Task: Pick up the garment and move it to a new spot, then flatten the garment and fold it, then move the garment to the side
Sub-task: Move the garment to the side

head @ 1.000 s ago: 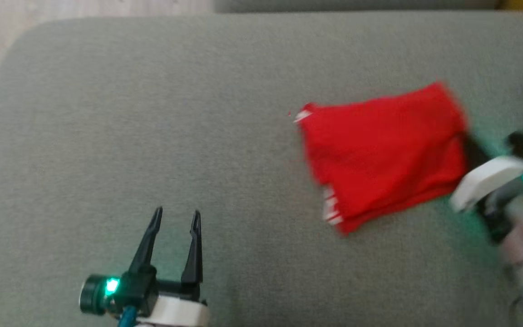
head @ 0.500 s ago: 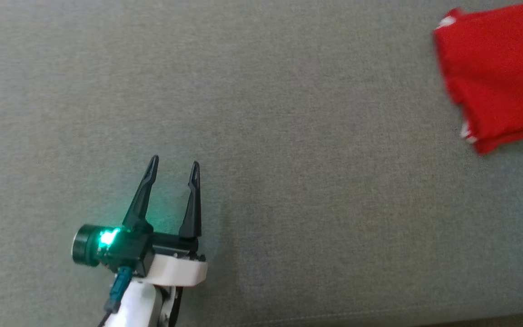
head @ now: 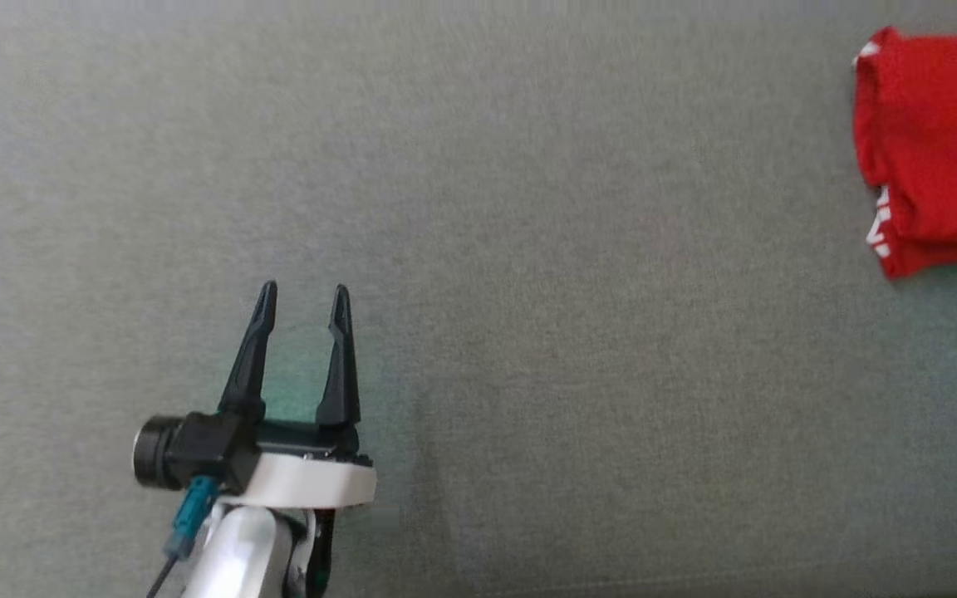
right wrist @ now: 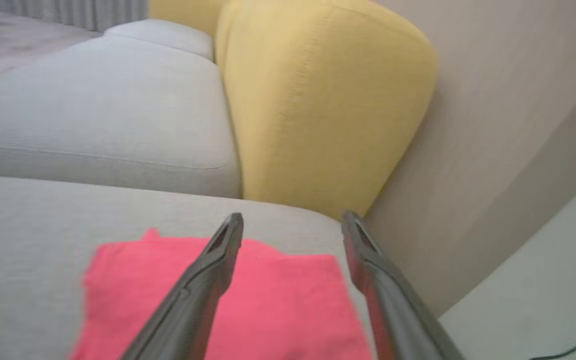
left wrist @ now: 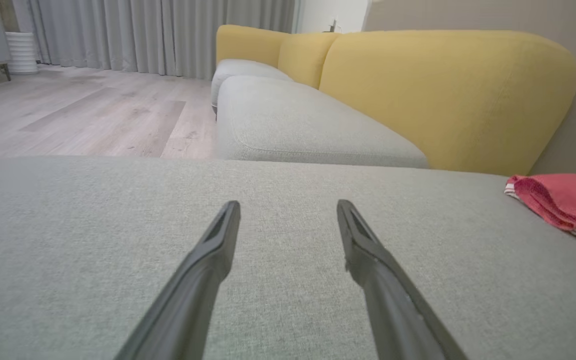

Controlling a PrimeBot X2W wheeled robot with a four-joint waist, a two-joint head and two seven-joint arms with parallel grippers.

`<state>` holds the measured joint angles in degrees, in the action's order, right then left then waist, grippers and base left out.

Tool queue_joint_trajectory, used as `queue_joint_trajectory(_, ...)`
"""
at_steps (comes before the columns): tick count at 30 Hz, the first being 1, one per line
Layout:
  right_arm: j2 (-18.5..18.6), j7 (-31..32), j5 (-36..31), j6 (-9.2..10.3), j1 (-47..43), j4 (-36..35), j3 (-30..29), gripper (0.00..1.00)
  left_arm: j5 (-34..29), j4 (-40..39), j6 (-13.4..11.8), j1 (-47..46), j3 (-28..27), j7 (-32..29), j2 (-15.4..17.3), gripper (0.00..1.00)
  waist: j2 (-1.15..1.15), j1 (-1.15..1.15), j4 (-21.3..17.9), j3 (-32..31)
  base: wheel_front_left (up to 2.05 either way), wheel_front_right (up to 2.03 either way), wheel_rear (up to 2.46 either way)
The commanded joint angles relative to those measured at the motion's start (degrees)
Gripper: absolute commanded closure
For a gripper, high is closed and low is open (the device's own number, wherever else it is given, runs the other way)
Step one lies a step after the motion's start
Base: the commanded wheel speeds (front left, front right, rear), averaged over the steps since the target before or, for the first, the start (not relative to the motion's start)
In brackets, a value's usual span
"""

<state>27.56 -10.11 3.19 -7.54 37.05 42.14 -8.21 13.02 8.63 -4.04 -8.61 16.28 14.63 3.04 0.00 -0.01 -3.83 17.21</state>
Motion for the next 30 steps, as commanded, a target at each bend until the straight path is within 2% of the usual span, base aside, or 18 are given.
queue_joint_trajectory(1, -1.4, -1.1, -0.4, 0.05, -3.1, -2.6, 1.0, 0.00, 1.2, -1.3, 0.1, 0.3, -1.6, 0.4, -0.2, 0.00, 0.00, 0.01, 1.6, -4.3, 0.00, 0.00, 0.00)
queue_joint_trajectory(5, -8.6, -3.4, 0.6, 0.05, -11.1, -6.7, 6.7, 0.00, 4.4, 1.0, 0.7, 2.3, -0.8, 0.4, -0.2, 0.00, 0.00, 0.01, 3.1, -10.7, 0.00, 0.00, 0.00)
queue_joint_trajectory(9, -13.5, -4.7, 4.9, 0.05, -19.3, -9.2, 14.6, 0.00, 4.5, 3.9, -0.9, 5.1, -0.4, 0.4, -0.2, 0.00, 0.00, 0.01, 4.2, -17.2, 0.00, 0.00, 0.00)
queue_joint_trajectory(12, -16.4, -4.8, 6.8, 0.05, -24.0, -14.0, 17.8, 0.00, 4.3, 4.3, -1.7, 6.7, -0.8, 0.4, -0.2, 0.00, 0.00, 0.01, 4.4, -19.7, 0.00, 0.00, 0.00)
queue_joint_trajectory(20, -22.9, -4.9, 0.4, 0.05, -36.9, -26.3, 15.8, 0.00, 3.0, 2.5, -1.2, 9.8, -2.2, 0.4, -0.2, 0.00, 0.00, 0.01, 4.7, -23.5, 0.00, 0.00, 0.00)
queue_joint_trajectory(26, -24.5, -4.9, -2.8, 0.05, -42.4, -29.1, 11.9, 0.00, 1.5, 1.0, -0.8, 12.2, -2.9, 0.4, -0.2, 0.00, 0.00, 0.01, 4.6, -24.8, 0.00, 0.00, 0.00)
queue_joint_trajectory(30, -24.6, -4.9, -2.4, 0.05, -44.0, -29.9, 11.3, 0.00, 0.6, 1.0, -0.6, 13.0, -2.9, 0.4, -0.2, 0.00, 0.00, 0.01, 4.7, -25.2, 0.00, 0.00, 0.00)
